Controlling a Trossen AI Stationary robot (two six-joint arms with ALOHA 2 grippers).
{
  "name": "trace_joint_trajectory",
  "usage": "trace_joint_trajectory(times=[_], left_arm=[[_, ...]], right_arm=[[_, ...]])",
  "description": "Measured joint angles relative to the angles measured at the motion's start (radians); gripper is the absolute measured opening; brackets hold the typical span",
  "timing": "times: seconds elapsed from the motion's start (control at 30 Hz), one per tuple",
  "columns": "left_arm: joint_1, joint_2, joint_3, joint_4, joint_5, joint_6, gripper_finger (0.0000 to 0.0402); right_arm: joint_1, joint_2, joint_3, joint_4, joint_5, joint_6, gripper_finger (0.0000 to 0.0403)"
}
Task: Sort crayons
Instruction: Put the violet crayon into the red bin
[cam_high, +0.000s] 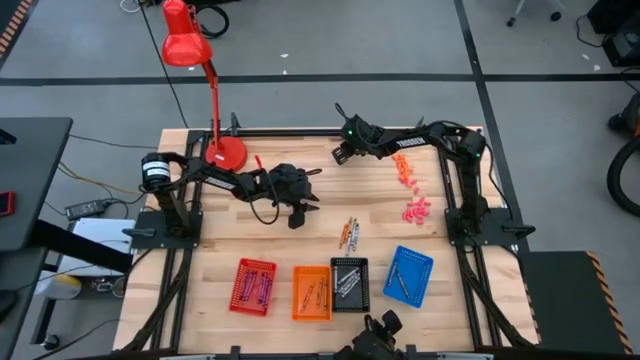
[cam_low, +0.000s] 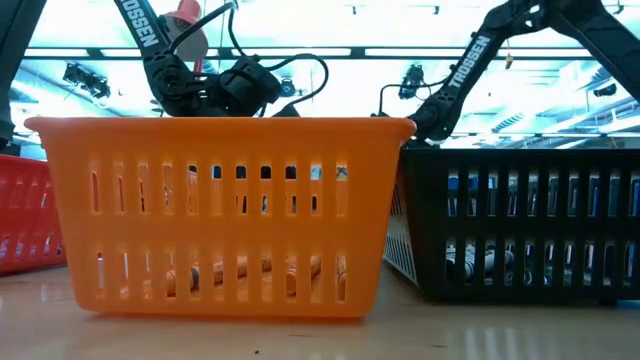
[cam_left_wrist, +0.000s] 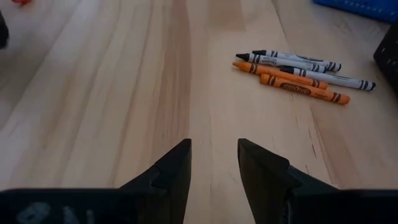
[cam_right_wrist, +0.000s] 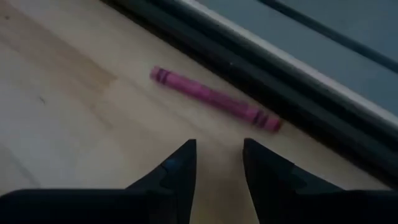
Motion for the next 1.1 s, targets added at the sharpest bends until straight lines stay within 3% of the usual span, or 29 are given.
trace_joint_trajectory(times=[0.37,0.5,0.83,1.1], left_arm=[[-0.016,0.0,0.0,0.0,0.0,-0.003,0.0141],[-0.016,0.0,0.0,0.0,0.0,-0.003,0.0141],[-0.016,-0.001,0.0,0.014,0.0,-0.003,0.0141],[-0.016,-0.001,0.0,0.038,0.0,-0.003,0.0141]], right_arm=[[-0.004,-0.003,0.006,-0.036,-0.018,-0.026,0.0137],[0.023,-0.004,0.006,-0.014,-0.045,-0.109,0.0137],[0.057,-0.004,0.072,0.002,0.048,-0.075,0.0134],[-0.004,0.056,0.137,-0.012,-0.053,-0.026,0.0134]])
